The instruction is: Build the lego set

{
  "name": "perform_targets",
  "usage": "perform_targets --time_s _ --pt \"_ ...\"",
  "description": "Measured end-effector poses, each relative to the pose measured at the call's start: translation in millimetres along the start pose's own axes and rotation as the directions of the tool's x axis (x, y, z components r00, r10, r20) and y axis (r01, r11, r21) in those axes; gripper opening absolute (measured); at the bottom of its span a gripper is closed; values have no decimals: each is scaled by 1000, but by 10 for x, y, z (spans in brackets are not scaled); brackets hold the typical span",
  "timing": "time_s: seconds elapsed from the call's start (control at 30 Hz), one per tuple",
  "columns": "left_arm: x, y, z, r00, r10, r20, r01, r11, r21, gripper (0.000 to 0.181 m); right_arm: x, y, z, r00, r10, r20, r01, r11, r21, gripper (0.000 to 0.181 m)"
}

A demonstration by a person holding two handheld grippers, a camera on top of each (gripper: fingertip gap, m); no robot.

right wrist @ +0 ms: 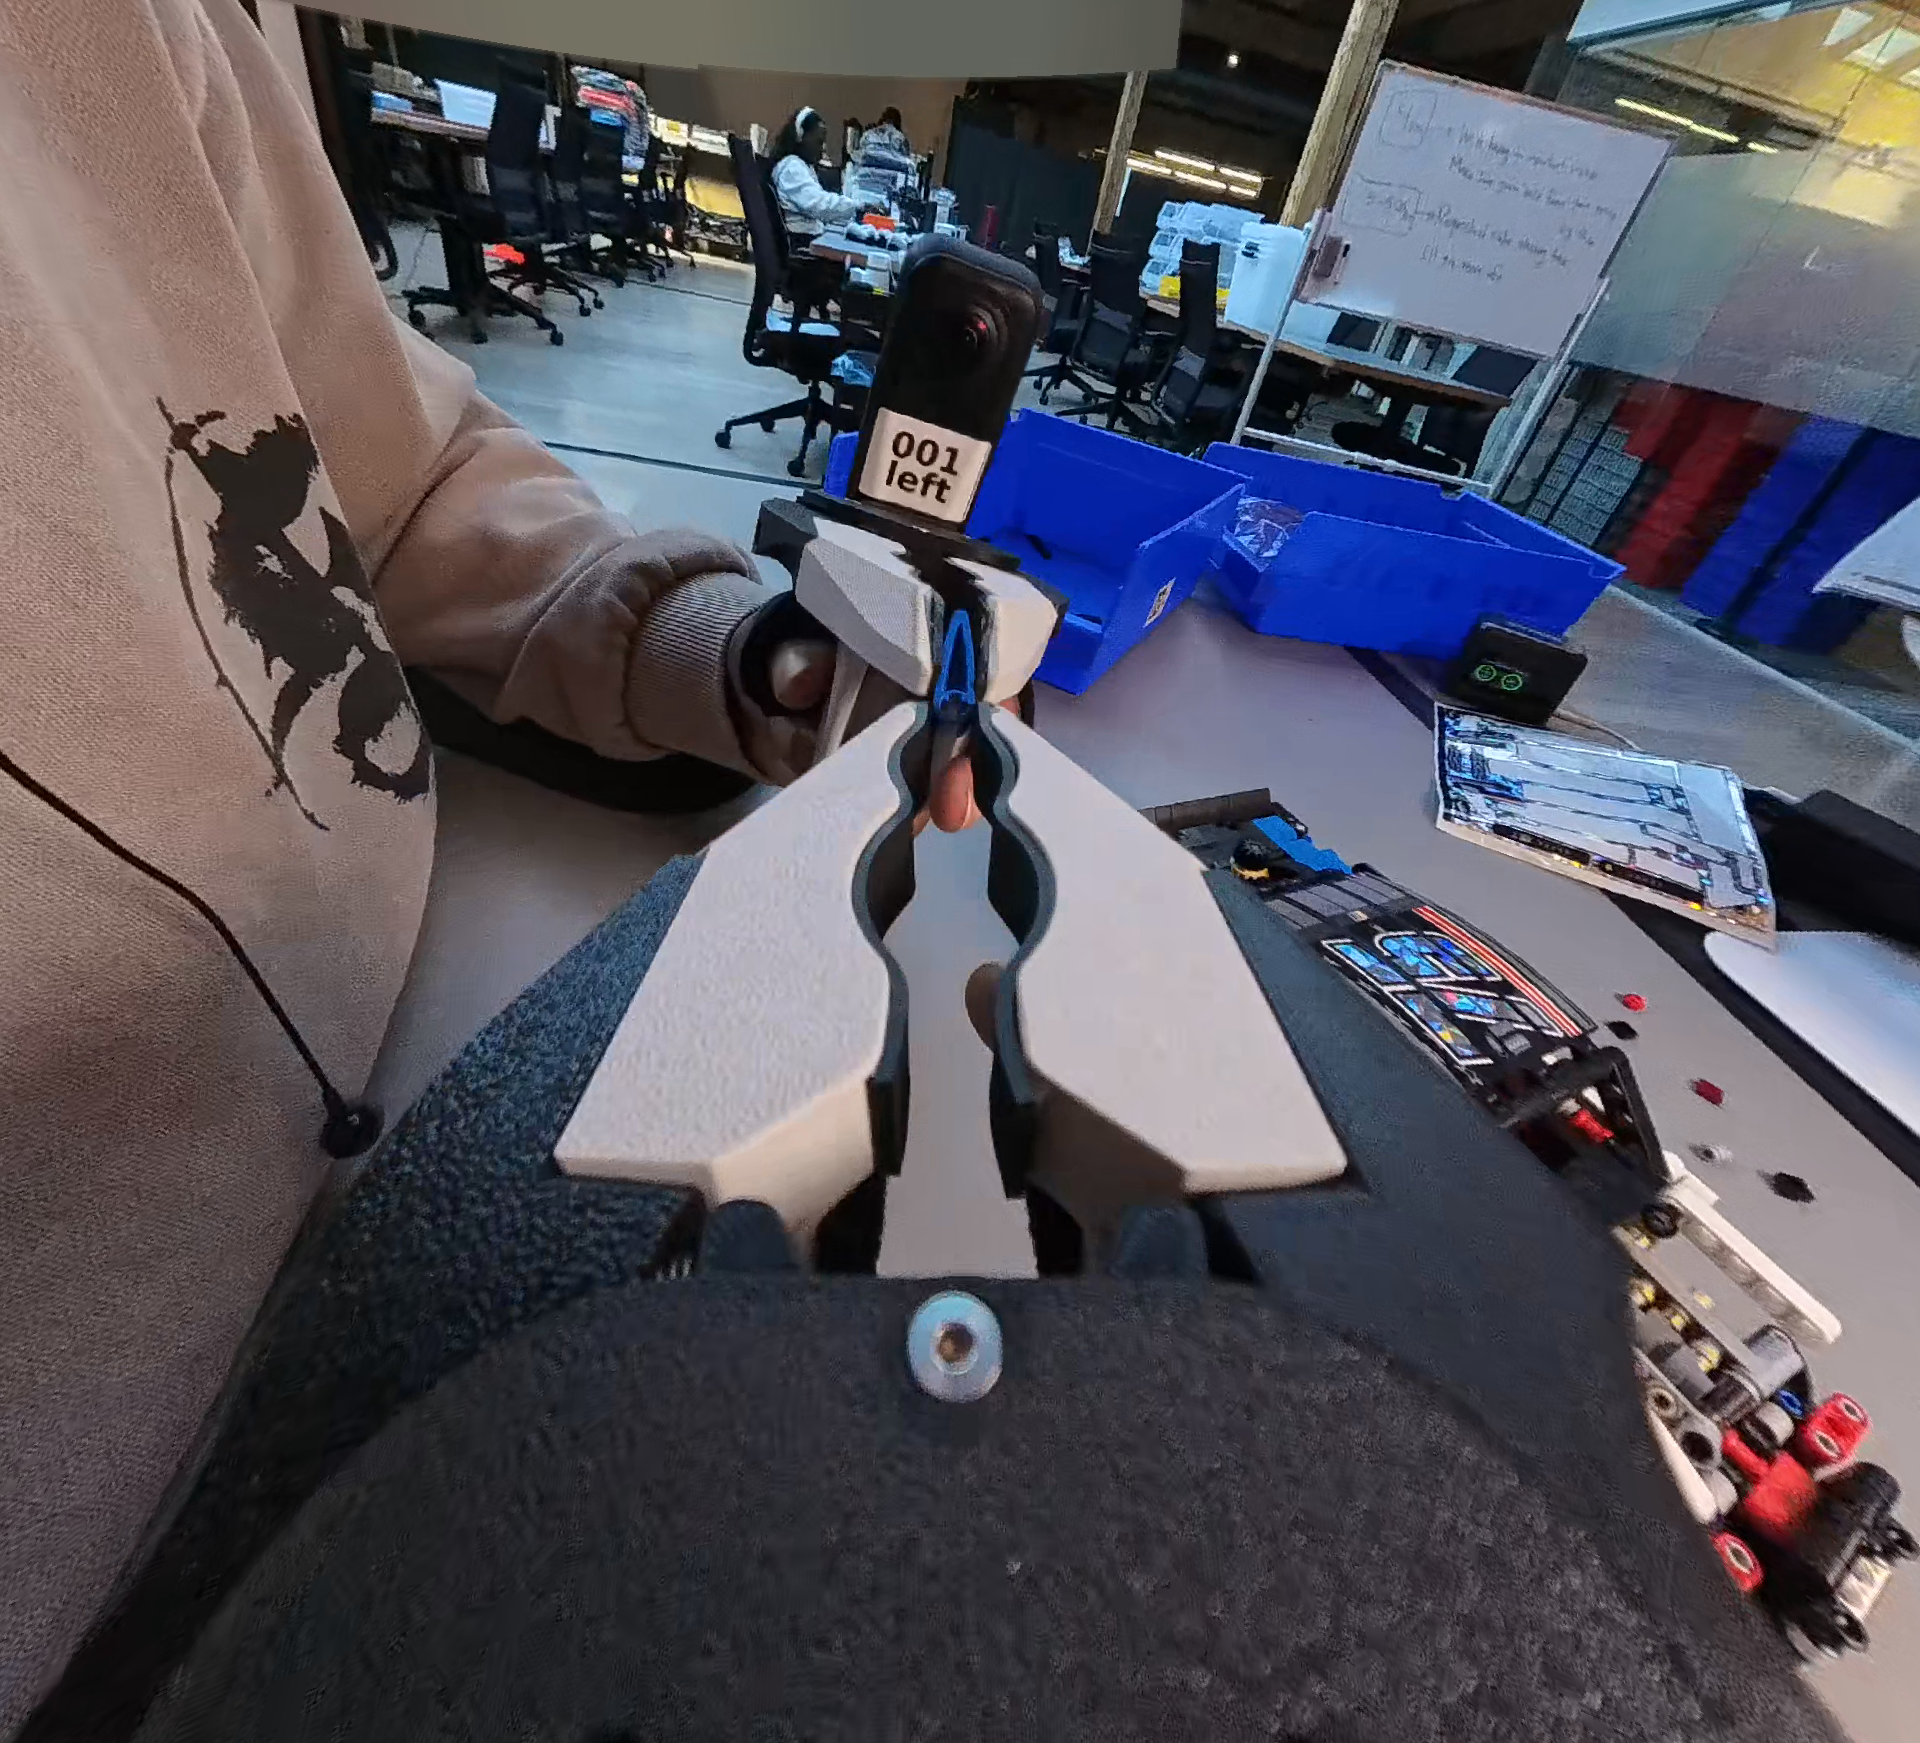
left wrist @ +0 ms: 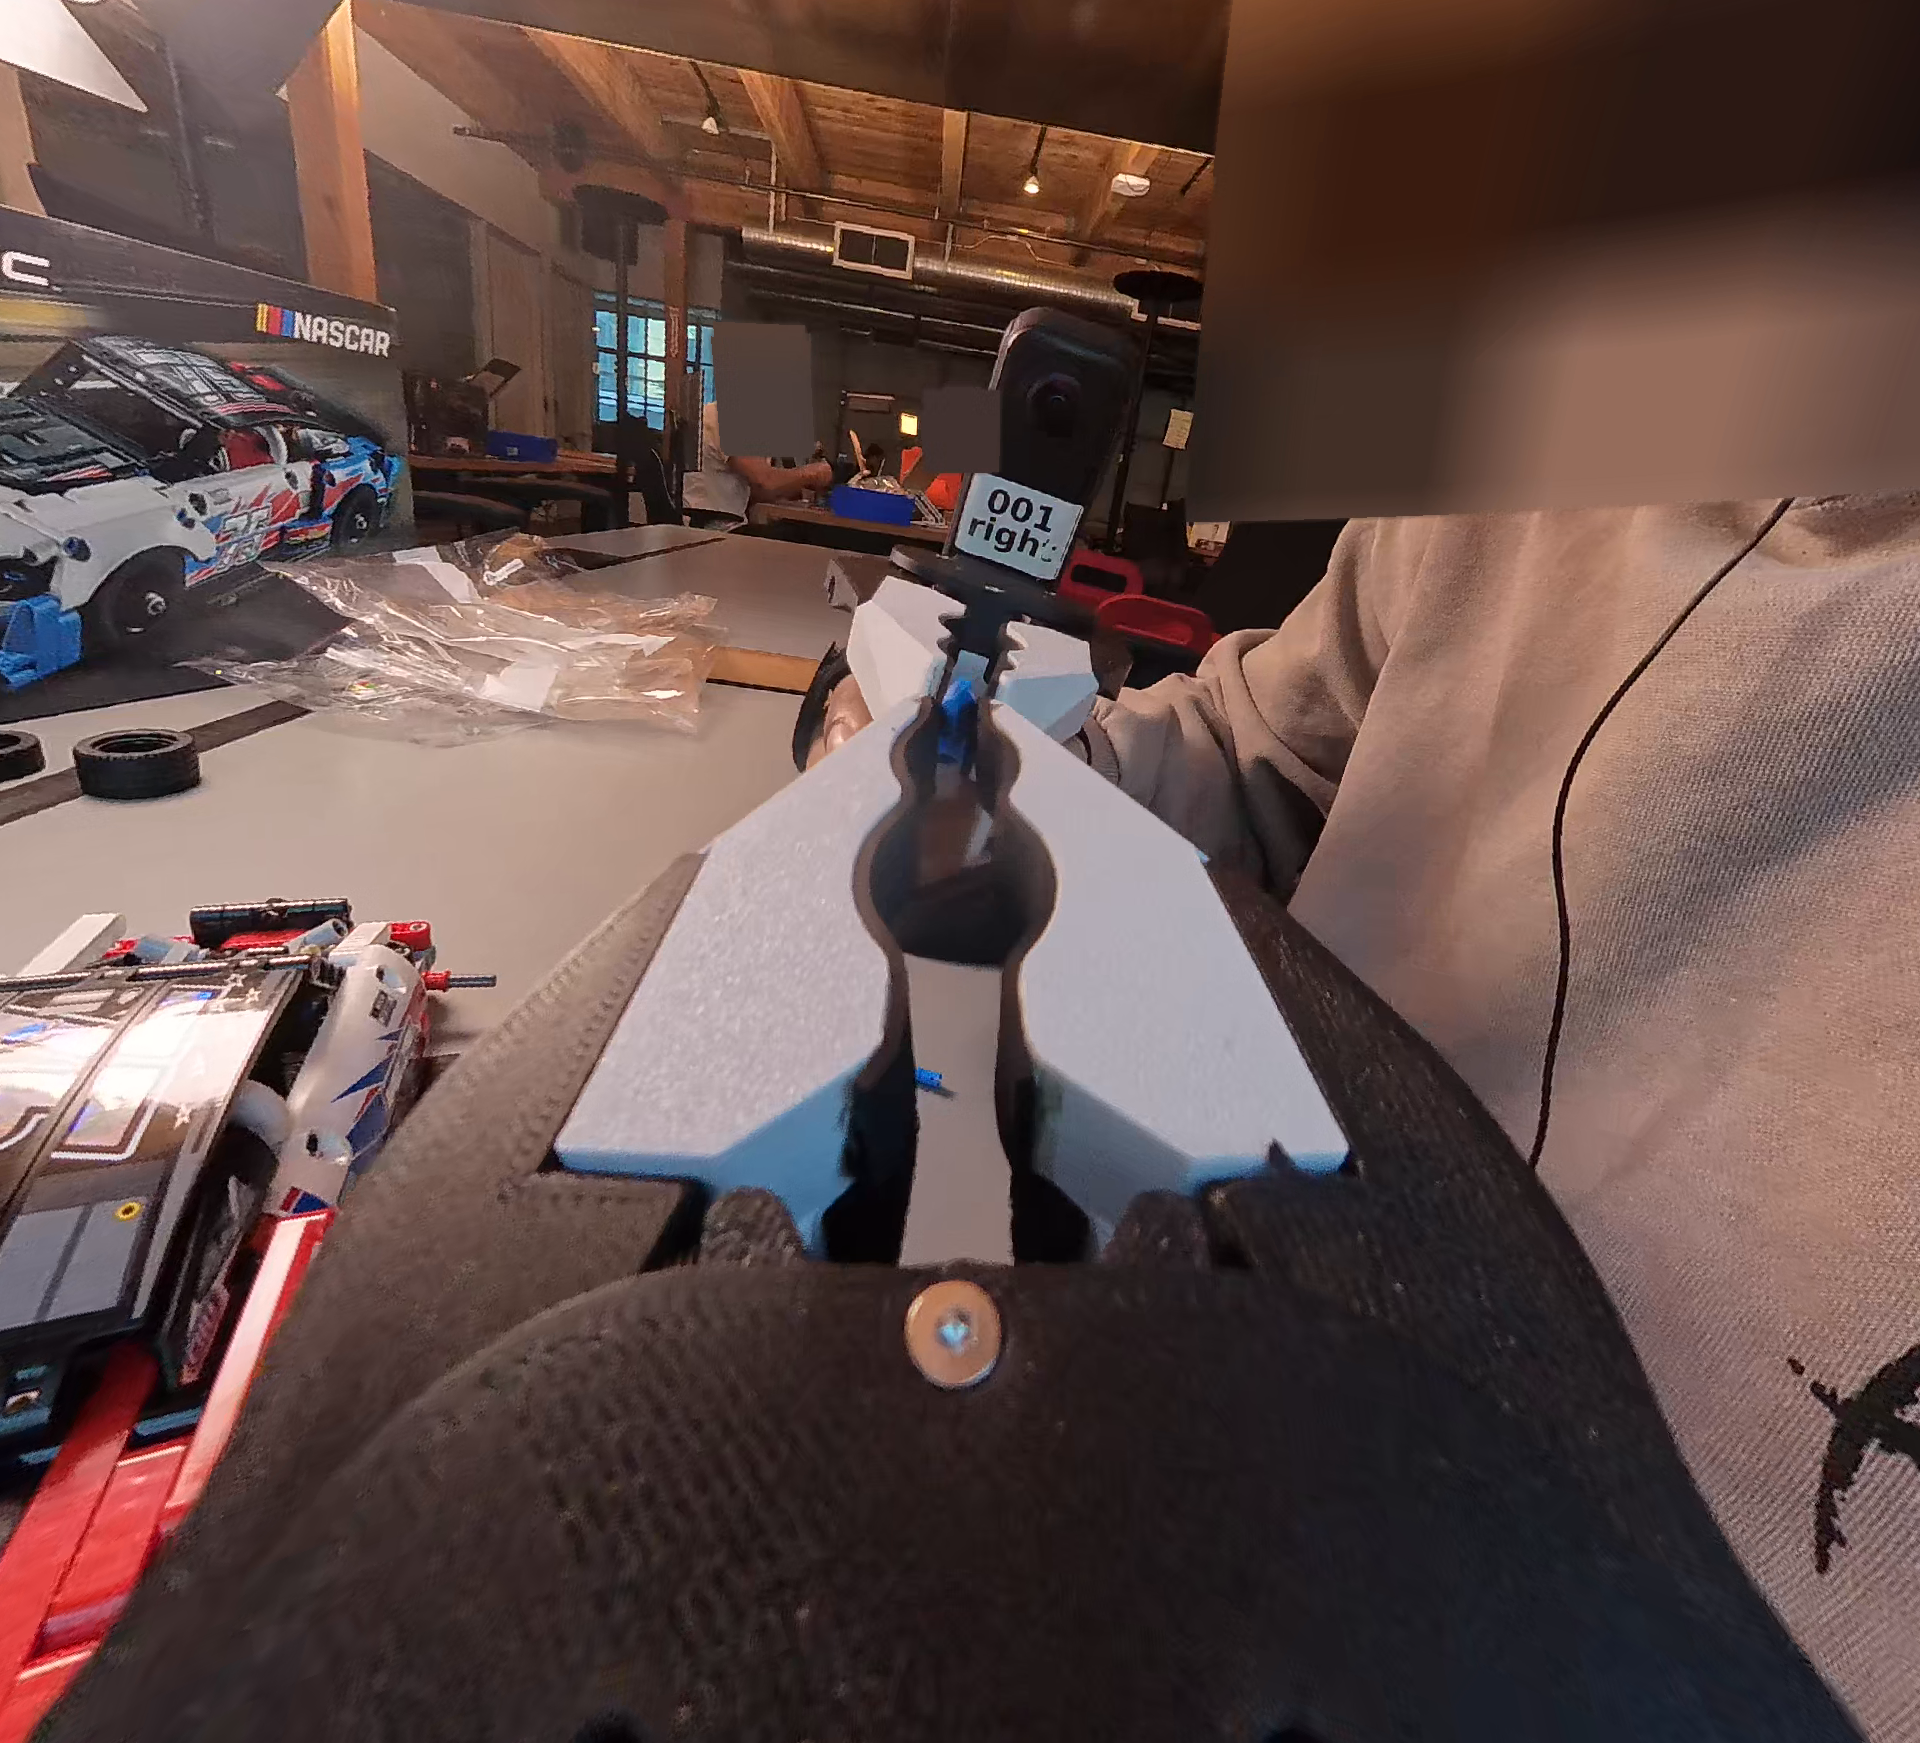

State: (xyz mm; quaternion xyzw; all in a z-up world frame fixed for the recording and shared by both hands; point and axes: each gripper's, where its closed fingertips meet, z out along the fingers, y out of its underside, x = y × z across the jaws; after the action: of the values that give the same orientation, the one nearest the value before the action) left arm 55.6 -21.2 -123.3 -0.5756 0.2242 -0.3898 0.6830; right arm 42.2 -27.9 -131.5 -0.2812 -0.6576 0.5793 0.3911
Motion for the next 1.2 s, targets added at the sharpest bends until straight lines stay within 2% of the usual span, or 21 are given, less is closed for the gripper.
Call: perform_targets --time_s 0.13,0.2,0.3,0.37,0.47,0.57,0.7,0.83,1.1,1.2 --pt "-39 -16 -36 1000 13 10 -13 1000 -10 4 41 24 -107 997 47 68 -43 997 -59 11" --pt "-105 -35 -103 999 11 32 -11 1000 -20 4 44 218 -330 980 87 178 -50 977 -206 12" --pt "-206 2 -183 997 -1 73 5 999 -52 4 43 823 -715 951 187 247 -34 855 -517 14" --pt "-264 42 -192 995 -18 97 25 997 -69 4 -111 1057 -844 916 271 295 -33 784 -619 14" --pt "-347 103 -184 988 -30 149 44 995 -95 4 -301 1292 -881 907 268 324 54 688 -723 14" --pt "-404 125 -187 980 -44 196 65 992 -104 4 -349 1394 -895 929 278 245 40 580 -814 21" --pt "-445 137 -191 971 -64 229 91 990 -109 4 -486 1411 -965 940 317 126 -55 507 -860 25" --pt "-440 138 -174 969 -92 227 117 988 -98 4 -471 1480 -902 954 300 -15 -166 482 -860 29" --pt "-376 68 -163 972 -87 219 108 991 -84 4 -363 1523 -812 982 169 -82 -158 502 -850 16" --pt "-363 46 -165 973 -80 218 100 992 -80 4 -384 1516 -814 985 145 -96 -160 536 -829 11"
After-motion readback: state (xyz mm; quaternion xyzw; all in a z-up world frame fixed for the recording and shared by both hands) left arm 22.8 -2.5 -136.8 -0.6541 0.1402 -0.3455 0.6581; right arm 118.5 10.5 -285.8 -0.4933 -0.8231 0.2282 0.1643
